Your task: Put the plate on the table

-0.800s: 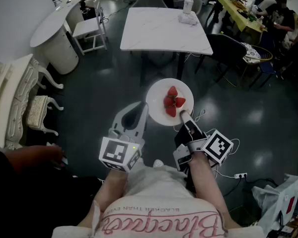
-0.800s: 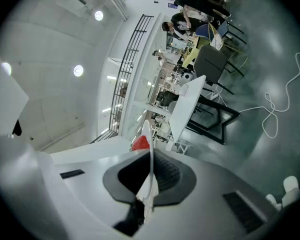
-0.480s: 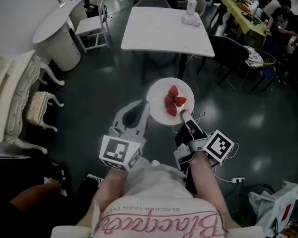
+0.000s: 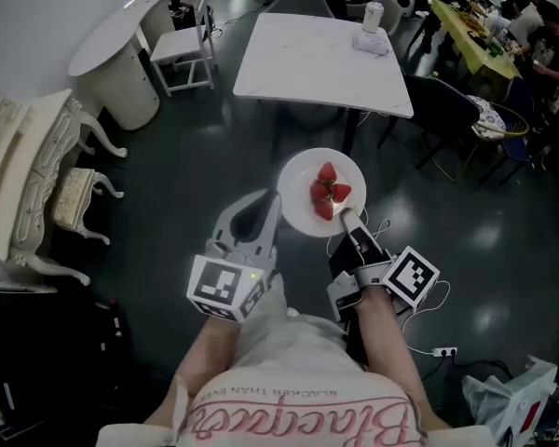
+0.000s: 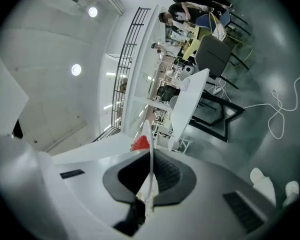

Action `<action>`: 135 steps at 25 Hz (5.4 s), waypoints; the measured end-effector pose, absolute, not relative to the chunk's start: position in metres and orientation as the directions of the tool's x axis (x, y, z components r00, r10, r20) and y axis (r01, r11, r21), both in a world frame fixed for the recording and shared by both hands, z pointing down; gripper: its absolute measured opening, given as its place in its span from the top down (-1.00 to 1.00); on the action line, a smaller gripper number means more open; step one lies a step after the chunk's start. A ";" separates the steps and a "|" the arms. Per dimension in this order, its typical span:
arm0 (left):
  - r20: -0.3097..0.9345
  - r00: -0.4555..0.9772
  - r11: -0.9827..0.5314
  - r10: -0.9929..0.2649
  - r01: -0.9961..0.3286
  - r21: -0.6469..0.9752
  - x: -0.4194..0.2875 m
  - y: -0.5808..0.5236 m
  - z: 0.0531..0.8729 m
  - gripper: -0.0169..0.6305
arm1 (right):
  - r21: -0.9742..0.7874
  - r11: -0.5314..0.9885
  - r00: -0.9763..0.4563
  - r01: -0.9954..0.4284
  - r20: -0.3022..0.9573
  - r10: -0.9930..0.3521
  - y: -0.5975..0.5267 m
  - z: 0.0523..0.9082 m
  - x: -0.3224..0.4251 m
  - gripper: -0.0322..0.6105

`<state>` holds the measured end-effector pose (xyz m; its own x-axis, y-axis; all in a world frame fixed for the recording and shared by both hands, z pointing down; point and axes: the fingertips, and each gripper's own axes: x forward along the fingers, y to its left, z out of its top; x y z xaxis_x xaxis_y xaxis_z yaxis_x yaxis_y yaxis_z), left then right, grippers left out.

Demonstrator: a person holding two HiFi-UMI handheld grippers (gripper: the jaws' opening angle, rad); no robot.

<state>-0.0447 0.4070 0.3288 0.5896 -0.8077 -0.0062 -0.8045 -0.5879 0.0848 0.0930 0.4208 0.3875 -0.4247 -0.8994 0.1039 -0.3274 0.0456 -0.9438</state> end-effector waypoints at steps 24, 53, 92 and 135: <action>-0.003 0.640 -0.637 -0.768 -0.764 0.105 -0.098 0.121 0.331 0.89 | -0.945 0.019 -0.380 -0.327 0.113 -0.918 0.150 0.389 0.039 0.87; 0.048 0.641 -0.630 -0.766 -0.764 0.140 -0.063 -0.115 0.361 0.89 | -0.939 -0.022 -0.384 -0.344 0.162 -0.909 -0.086 0.417 0.081 0.87; 0.203 0.590 -0.538 -0.781 -0.802 0.258 -0.005 -0.432 0.434 0.89 | -0.910 -0.153 -0.438 -0.385 0.326 -0.837 -0.456 0.538 0.144 0.87; 0.224 0.644 -0.599 -0.731 -0.764 0.241 -0.001 -0.410 0.457 0.89 | 0.000 0.104 -0.089 -0.995 0.509 -0.856 -0.456 0.577 0.163 0.51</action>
<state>-0.0009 -0.4102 0.4574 0.6444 -0.7311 0.2242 -0.7635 -0.5990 0.2412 0.1633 -0.4558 0.5772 -0.0895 -0.8562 0.5088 -0.9946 0.1038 -0.0003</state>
